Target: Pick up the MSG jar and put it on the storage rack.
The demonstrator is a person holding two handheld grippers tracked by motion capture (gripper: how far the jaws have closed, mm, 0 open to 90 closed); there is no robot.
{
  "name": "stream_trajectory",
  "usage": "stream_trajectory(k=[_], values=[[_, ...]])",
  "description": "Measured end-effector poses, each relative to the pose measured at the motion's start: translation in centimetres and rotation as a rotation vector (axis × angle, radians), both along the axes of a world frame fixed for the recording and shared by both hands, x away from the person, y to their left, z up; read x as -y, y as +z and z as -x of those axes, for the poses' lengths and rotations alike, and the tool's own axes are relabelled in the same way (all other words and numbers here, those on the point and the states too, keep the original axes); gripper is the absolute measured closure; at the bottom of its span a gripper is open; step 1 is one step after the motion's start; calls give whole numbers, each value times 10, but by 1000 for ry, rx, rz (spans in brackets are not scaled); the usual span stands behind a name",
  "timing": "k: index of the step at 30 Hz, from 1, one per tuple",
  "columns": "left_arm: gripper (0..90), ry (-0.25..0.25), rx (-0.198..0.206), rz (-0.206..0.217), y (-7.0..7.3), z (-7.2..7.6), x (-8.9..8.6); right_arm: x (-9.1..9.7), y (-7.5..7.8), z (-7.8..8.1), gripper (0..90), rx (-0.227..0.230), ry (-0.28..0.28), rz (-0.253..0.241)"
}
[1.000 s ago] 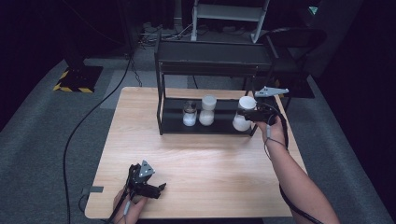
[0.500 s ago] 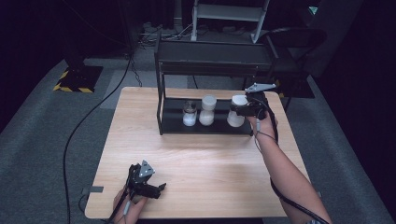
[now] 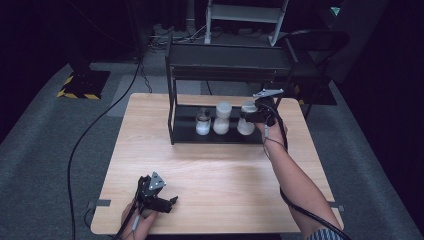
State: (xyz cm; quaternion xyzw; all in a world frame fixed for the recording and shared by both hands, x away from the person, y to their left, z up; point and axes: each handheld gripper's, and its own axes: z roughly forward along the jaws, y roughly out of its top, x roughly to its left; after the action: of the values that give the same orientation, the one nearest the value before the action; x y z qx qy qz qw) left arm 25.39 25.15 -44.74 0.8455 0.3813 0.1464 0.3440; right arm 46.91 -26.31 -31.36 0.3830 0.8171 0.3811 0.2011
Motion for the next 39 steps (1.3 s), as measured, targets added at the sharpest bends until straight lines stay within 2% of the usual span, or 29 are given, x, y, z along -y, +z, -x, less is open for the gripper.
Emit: stream_trajectory(k=[9, 13, 23, 29, 31, 33, 36, 39], values=[[12, -11, 1, -1, 0, 0, -1, -10, -14, -13, 331, -26, -23, 18], [12, -12, 1, -1, 0, 0, -1, -11, -18, -18, 331, -46, -35, 5], [12, -22, 0, -1, 0, 1, -1, -18, -26, -26, 329, -54, -32, 31], [12, -22, 0, -1, 0, 1, -1, -14, -27, -27, 325, -57, -35, 18], [12, -22, 0, -1, 0, 1, -1, -13, -27, -26, 287, -48, -32, 24], [12, -23, 0, -1, 0, 1, -1, -14, -23, -26, 190, -43, -30, 33], [12, -22, -1, 0, 0, 1, -1, -11, -15, -21, 124, -29, -29, 19], [12, -23, -1, -1, 0, 1, -1, -6, -7, -10, 84, 12, -17, 15]])
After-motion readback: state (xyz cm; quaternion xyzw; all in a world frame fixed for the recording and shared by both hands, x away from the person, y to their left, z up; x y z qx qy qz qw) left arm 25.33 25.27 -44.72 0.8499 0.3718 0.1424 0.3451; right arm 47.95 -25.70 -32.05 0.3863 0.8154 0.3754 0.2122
